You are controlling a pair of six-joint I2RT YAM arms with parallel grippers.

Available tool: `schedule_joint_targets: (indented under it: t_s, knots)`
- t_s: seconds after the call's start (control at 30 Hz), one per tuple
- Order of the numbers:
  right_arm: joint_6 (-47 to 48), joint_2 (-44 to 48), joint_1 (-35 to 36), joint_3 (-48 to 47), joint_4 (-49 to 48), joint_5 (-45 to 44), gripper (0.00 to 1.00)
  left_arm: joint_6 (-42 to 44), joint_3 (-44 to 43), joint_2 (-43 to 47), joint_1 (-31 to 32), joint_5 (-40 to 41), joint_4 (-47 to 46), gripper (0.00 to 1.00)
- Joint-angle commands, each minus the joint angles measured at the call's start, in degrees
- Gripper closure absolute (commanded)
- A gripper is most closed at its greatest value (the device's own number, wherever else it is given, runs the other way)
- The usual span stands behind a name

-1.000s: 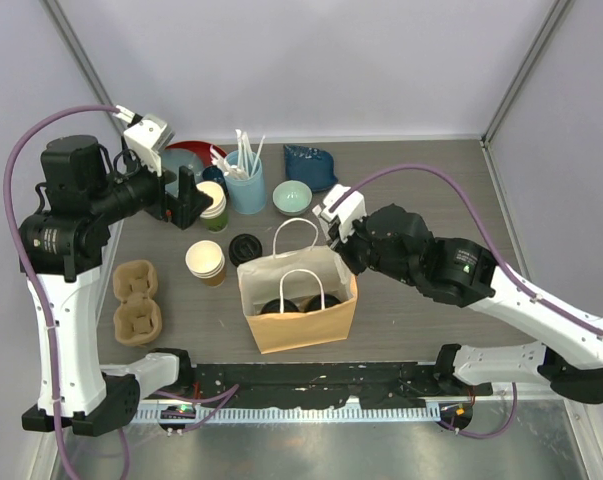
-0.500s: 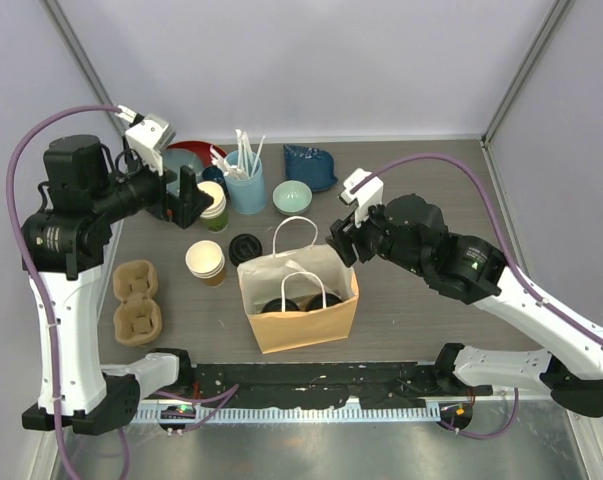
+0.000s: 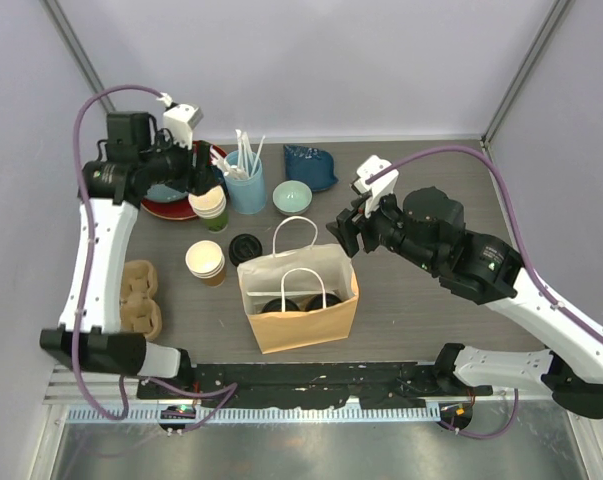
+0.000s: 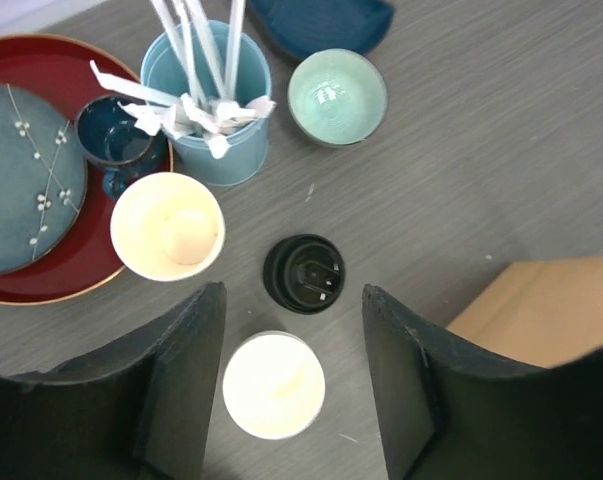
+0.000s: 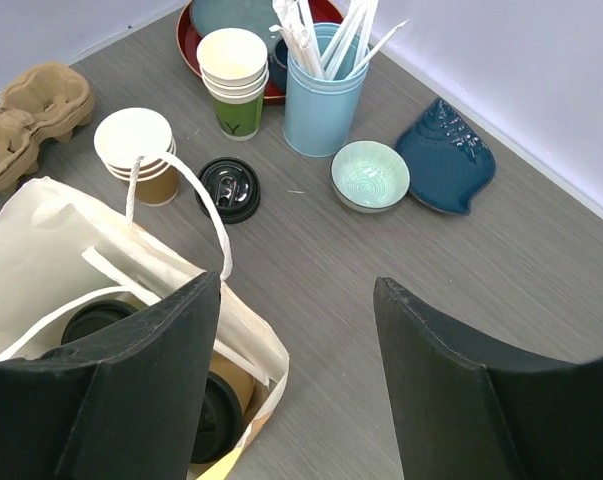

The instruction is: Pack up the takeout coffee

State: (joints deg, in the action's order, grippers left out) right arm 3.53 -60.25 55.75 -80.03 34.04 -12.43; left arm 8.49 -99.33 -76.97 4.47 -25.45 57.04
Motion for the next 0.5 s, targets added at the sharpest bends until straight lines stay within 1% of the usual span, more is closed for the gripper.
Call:
schedule_joint_targets:
  t_s: [0.0,0.07,0.1,0.13,0.2,0.27,0.47]
  knots:
    - [2.27,-0.48,-0.29,-1.97,-3.72,-1.11,0.32,-1.9,-3.58,-7.73,1.93,4.61,-5.44,0.43]
    - [2.71,-0.92,-0.55,-1.89,-3.72,-1.46,0.32,-0.77,-4.38,-9.86,3.0,7.68,-7.55,0.46]
    - [2.8,-1.01,-0.72,-1.88,-3.72,-1.64,0.32,-0.67,-5.08,-11.17,3.35,10.48,-8.42,0.47]
    - [2.8,-1.19,-1.07,-1.88,-3.72,-1.64,0.32,-0.67,-6.48,-13.62,3.35,11.9,-9.39,0.51]
    - [2.97,-1.45,-1.69,-1.71,-3.89,-1.72,0.32,0.21,-8.42,-16.18,3.26,15.41,-9.84,0.53]
    - [3.15,-1.54,-2.22,-1.45,-4.07,-1.38,0.32,0.38,-11.05,-19.35,3.26,16.75,-10.19,0.53]
    - [3.41,-2.5,-4.94,-0.48,-4.77,0.29,0.32,0.65,-15.36,-24.62,3.26,18.33,-10.98,0.6]
